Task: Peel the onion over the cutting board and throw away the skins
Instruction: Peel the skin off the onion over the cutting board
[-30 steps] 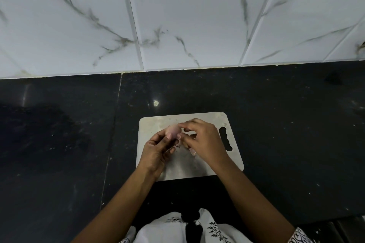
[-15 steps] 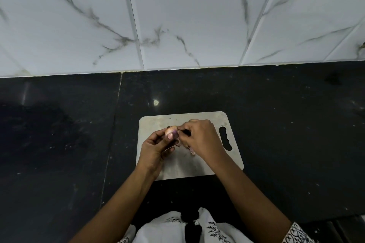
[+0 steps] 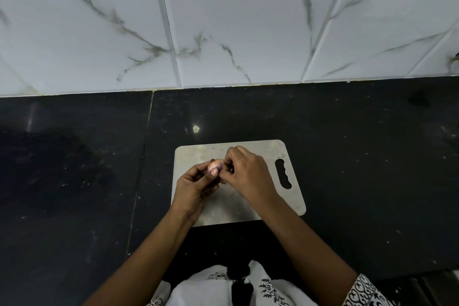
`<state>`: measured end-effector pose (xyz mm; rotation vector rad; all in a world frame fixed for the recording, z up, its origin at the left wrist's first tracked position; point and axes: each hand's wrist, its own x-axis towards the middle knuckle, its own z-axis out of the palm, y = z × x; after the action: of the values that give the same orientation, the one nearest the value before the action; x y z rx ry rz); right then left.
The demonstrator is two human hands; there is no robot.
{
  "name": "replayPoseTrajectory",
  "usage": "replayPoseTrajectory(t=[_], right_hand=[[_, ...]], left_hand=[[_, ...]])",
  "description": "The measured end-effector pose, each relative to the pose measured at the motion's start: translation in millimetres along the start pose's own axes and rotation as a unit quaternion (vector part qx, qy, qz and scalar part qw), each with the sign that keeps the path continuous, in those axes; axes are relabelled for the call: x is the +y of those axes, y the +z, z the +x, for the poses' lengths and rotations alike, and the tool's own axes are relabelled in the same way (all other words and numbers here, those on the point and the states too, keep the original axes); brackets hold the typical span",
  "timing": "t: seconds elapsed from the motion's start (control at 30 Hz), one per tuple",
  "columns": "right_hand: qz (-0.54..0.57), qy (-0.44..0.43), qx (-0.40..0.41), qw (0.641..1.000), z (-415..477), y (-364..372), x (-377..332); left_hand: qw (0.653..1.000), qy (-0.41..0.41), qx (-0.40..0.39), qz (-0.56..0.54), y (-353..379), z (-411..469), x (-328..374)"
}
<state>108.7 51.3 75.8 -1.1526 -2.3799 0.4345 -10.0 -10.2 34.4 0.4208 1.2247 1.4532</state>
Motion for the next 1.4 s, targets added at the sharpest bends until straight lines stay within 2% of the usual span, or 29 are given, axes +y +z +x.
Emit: replayPoseTrajectory(t=[0.07,0.17,0.2,0.27,0.4,0.63,0.97,1.17,1.33,1.4], right_hand=[[0.023,0.03,-0.002,0.999,3,-3,4],[0.145,0.101,0.025,0.984,5,-7,16],[0.191,0.096,0.016,0.977,4,-9,20],[0.228,0.03,-0.035,0.973,1,-12,24],[0.2,-0.036,-0.133,0.97,2,-22,25],[0.151,-0.099,-0.171,0.969,14,-31,25],[0.175,-0.095,-0.208,0.958,20,-32,27],[0.185,-0.067,-0.195,0.961,17,-25,33],[0.247,0.054,-0.07,0.965,8,-21,28],[0.238,0.075,-0.039,0.968,5,-19,23]], left_hand=[[1.0,-0.005,-0.004,-0.006,0,-1,-1],[1.0,-0.021,-0.004,-0.018,4,-3,-3],[0.999,-0.027,-0.004,-0.018,5,-3,-3],[0.999,-0.036,-0.003,-0.02,5,-2,-2],[0.998,-0.058,-0.01,-0.014,3,2,3],[0.994,-0.099,-0.034,0.025,1,4,13],[0.99,-0.129,-0.047,0.026,-2,7,15],[0.991,-0.127,-0.042,0.004,-1,5,14],[0.995,-0.084,-0.047,-0.012,6,4,13],[0.996,-0.071,-0.045,-0.015,8,4,13]])
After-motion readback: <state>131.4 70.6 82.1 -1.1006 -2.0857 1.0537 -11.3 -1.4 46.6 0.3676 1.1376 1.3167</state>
